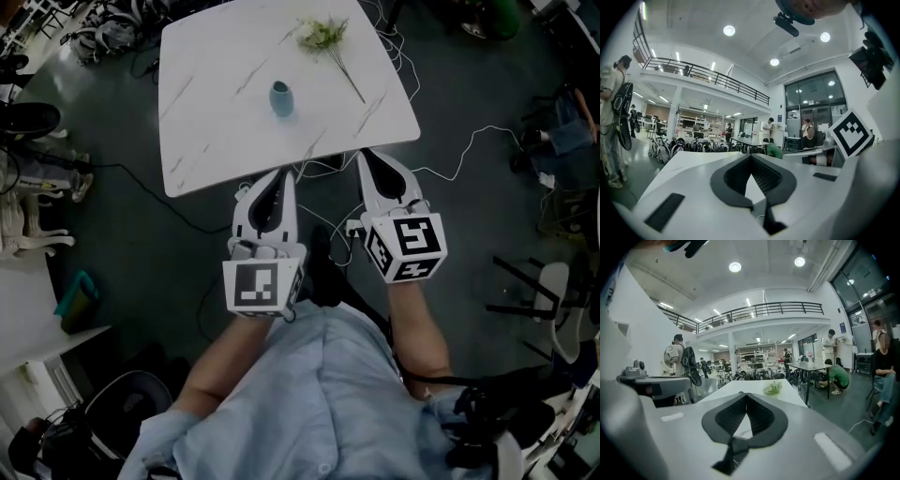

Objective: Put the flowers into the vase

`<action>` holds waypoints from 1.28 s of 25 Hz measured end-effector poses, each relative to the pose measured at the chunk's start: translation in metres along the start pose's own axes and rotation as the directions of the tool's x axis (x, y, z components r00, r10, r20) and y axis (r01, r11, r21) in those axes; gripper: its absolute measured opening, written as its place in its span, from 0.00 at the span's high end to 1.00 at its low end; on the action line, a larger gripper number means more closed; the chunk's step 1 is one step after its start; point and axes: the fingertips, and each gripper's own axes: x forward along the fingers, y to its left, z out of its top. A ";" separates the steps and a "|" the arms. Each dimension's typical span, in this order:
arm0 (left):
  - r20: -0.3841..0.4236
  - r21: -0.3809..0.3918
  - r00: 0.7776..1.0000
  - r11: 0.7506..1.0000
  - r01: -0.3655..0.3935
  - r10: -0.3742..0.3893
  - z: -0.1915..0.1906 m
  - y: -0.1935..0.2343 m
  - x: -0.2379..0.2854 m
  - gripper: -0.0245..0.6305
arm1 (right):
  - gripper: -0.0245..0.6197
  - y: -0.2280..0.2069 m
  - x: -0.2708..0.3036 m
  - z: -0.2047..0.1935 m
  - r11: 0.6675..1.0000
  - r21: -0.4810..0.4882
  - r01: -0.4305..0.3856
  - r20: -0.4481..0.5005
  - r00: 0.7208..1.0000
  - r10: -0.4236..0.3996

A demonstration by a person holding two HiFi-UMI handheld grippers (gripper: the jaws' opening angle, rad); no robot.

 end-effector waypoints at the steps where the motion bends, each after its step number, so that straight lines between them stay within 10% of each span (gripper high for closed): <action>1: -0.005 0.000 1.000 1.000 -0.002 0.002 0.000 0.001 0.011 0.96 | 0.96 -0.006 0.009 0.000 1.000 0.003 -0.005 -0.008 1.000 0.005; 18: 0.068 0.017 0.997 0.999 -0.037 0.036 0.054 0.026 0.102 0.96 | 0.95 -0.066 0.097 0.052 0.999 -0.049 -0.023 -0.015 1.000 0.022; 32: 0.009 -0.094 0.998 0.993 -0.066 0.067 0.028 0.123 0.195 0.96 | 0.89 -0.115 0.235 0.017 0.999 -0.037 0.020 -0.185 0.982 -0.027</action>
